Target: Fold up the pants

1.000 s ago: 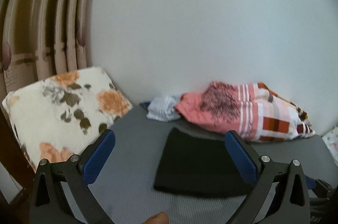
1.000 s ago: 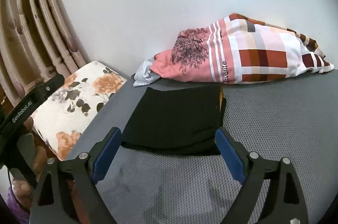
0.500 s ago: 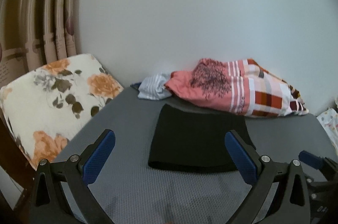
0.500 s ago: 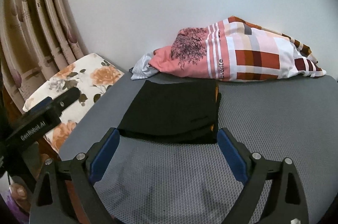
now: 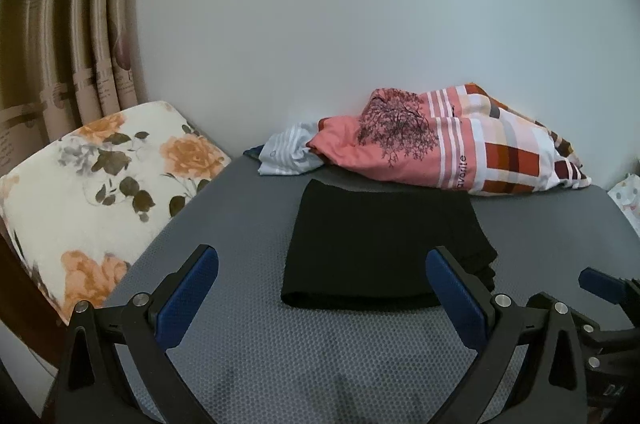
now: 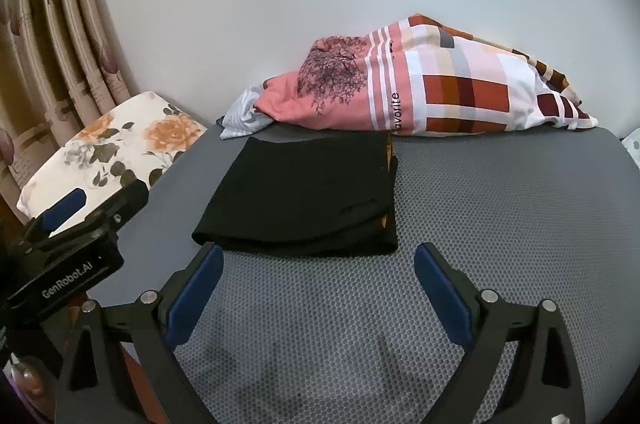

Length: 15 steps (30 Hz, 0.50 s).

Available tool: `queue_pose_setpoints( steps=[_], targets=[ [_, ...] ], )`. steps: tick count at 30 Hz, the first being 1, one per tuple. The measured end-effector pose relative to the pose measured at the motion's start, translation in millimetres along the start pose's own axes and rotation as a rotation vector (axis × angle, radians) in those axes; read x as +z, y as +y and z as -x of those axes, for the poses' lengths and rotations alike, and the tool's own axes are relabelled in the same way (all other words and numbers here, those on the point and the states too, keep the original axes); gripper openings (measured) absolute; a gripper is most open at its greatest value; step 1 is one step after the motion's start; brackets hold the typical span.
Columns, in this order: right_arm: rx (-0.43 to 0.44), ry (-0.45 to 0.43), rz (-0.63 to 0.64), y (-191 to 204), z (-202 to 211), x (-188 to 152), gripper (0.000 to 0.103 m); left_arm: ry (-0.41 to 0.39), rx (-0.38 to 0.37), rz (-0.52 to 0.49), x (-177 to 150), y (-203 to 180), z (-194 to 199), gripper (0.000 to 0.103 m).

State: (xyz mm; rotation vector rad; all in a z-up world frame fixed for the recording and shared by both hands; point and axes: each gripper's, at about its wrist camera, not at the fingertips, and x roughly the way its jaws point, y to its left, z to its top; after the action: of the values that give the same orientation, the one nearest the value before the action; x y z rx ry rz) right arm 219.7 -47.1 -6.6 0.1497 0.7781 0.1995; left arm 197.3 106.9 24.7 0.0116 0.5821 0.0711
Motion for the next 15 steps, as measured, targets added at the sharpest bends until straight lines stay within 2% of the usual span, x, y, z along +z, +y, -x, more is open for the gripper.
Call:
queue_pose_setpoints(
  steps=[15],
  targets=[
    [-0.024, 0.022, 0.023, 5.3, -6.8, -5.4, 0.098, 0.026, -0.031, 0.002, -3.9, 0.5, -5.5, 0.103]
  ],
)
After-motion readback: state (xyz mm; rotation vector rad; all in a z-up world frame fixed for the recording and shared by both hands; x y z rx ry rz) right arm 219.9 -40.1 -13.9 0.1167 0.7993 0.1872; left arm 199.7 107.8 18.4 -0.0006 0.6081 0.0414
